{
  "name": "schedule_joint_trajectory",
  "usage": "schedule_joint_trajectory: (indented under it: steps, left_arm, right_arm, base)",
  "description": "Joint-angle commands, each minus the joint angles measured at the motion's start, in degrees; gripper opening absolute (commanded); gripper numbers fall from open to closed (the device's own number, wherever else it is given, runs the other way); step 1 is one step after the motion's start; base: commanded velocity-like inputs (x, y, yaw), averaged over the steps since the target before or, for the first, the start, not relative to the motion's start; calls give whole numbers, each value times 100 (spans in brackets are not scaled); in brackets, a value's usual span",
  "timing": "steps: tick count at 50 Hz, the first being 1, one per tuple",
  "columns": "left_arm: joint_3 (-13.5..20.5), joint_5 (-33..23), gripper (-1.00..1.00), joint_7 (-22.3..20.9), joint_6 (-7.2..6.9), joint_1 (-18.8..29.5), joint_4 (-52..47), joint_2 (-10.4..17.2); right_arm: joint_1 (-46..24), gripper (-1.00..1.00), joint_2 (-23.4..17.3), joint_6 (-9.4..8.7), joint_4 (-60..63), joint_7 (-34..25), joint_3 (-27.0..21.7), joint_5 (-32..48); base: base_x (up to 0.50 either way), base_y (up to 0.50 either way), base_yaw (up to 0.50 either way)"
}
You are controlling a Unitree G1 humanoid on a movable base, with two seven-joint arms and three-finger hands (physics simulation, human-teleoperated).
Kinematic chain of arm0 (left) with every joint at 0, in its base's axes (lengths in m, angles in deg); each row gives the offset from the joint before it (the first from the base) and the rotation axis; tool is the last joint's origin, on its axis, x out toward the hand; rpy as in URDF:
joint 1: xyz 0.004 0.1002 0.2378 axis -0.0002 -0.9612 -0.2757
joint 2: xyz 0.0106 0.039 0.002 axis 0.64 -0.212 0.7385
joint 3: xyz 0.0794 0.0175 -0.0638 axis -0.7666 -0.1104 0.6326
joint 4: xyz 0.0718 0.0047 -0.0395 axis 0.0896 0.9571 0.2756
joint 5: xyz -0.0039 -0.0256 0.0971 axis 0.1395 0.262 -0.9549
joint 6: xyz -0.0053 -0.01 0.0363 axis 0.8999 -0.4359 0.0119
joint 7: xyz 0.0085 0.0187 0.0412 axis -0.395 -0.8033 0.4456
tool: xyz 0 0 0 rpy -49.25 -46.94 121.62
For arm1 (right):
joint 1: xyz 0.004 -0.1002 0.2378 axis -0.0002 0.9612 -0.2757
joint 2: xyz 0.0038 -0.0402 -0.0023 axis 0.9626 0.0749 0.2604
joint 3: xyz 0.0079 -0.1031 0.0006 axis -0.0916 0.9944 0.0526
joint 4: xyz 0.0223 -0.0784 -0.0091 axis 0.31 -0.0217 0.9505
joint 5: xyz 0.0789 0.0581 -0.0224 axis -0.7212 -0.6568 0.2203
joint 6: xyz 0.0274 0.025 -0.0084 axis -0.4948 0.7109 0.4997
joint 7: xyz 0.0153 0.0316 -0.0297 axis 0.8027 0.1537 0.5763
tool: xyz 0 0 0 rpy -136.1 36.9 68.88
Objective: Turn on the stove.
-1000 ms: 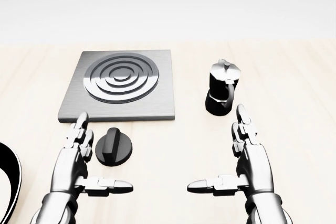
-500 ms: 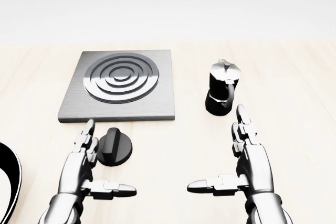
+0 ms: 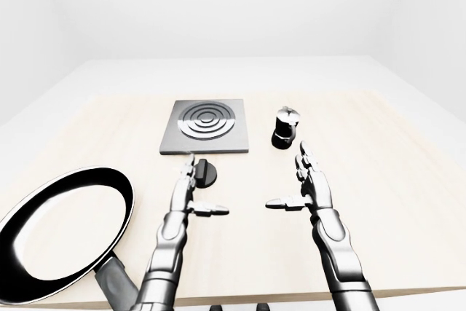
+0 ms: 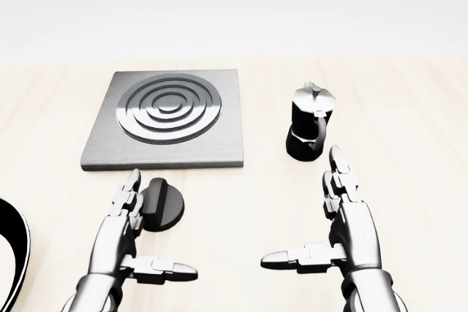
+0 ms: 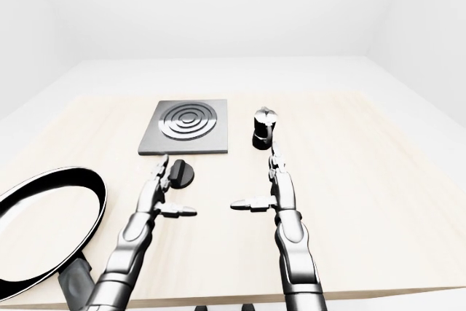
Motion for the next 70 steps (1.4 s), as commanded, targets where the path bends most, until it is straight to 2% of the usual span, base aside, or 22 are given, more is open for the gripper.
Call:
schedule_joint_trajectory:
  steps: [1, 12, 14, 27, 31, 35, 40, 45, 50, 52, 54, 56, 57, 58, 59, 60, 61, 63, 64, 70]
  left_arm:
    - [-129, -157, 100, -17, -7, -131, -216, -79]
    - [-194, -234, 100, -33, -46, -207, -311, -119]
    - [-207, -248, 100, -35, 6, -200, -234, -130]
    - [-299, -324, 100, -70, -85, -300, -417, -172]
    - [-325, -340, 100, -78, -152, -350, -546, -183]
    - [-343, -356, 100, -84, -162, -371, -588, -191]
    - [-351, -344, 100, -107, -291, -457, -850, -189]
    - [-407, -378, 100, -112, -287, -500, -889, -211]
    - [-444, -397, 100, -130, -389, -572, -1082, -217]
    - [-448, -401, 100, -135, -372, -569, -1070, -216]
    - [-466, -416, 100, -132, -286, -587, -1006, -223]
    - [-464, -416, 100, -133, -280, -590, -1008, -223]
    - [-438, -429, 100, -100, -602, -891, -1980, -181]
    - [-443, -437, 100, -84, -849, -1005, -2445, -176]
    - [-421, -460, 100, -52, -932, -1079, -2744, -152]
    - [-418, -466, 100, -31, -919, -1150, -2901, -147]
    - [-429, -482, 100, -23, -994, -1255, -3324, -143]
    - [-445, -503, 100, -18, -994, -1409, -3843, -127]
    - [-628, -698, 100, -26, -994, -1767, -5031, -108]
    - [-630, -666, 100, -26, -994, -1806, -5208, -84]
  right_arm:
    - [-8, 100, 1, -4, -3, 2, 1, 0]
    - [-6, 100, 0, -16, 7, 2, 2, 0]
    - [-5, 100, -1, -13, 6, -1, -1, -3]
    - [-5, 100, -1, -22, 10, -1, -1, -4]
    - [-3, 100, -3, -20, 14, -3, -4, -6]
    - [2, 100, -4, -18, 15, -8, -7, -9]
    - [-12, 100, -3, -31, 12, -2, -6, -7]
    - [-14, 100, -1, -30, 9, 2, -3, -5]
    - [-18, 100, -2, -22, -5, -1, -6, -8]
    - [-15, 100, -2, -33, 9, 0, -5, -9]
    - [-26, 100, -5, -14, -28, -3, -13, -16]
    - [-22, 100, -3, -42, 5, 0, -9, -14]
    - [0, 100, 1, -30, 17, 3, 1, -5]
    - [2, 100, 2, -55, 44, 5, 3, -4]
    - [3, 100, 2, -38, 25, 4, 2, -5]
    - [3, 100, 3, -39, 26, 5, 2, -5]
    - [5, 100, 4, -31, 21, 6, 6, -1]
    - [9, 100, 5, -28, 24, 7, 10, 4]
    - [-4, 100, -2, -2, -13, 3, -1, 1]
    - [-6, 100, 1, -21, -2, 7, 5, 6]
  base:
    - [0, 0, 0]
    - [0, 0, 0]
    - [0, 0, 0]
    - [0, 0, 0]
    - [0, 0, 0]
    - [0, 0, 0]
    - [0, 0, 0]
    - [0, 0, 0]
    - [0, 0, 0]
    - [0, 0, 0]
    - [0, 0, 0]
    - [0, 0, 0]
    - [0, 0, 0]
    - [0, 0, 0]
    - [0, 0, 0]
    - [0, 0, 0]
    - [0, 0, 0]
    - [0, 0, 0]
    - [0, 0, 0]
    - [0, 0, 0]
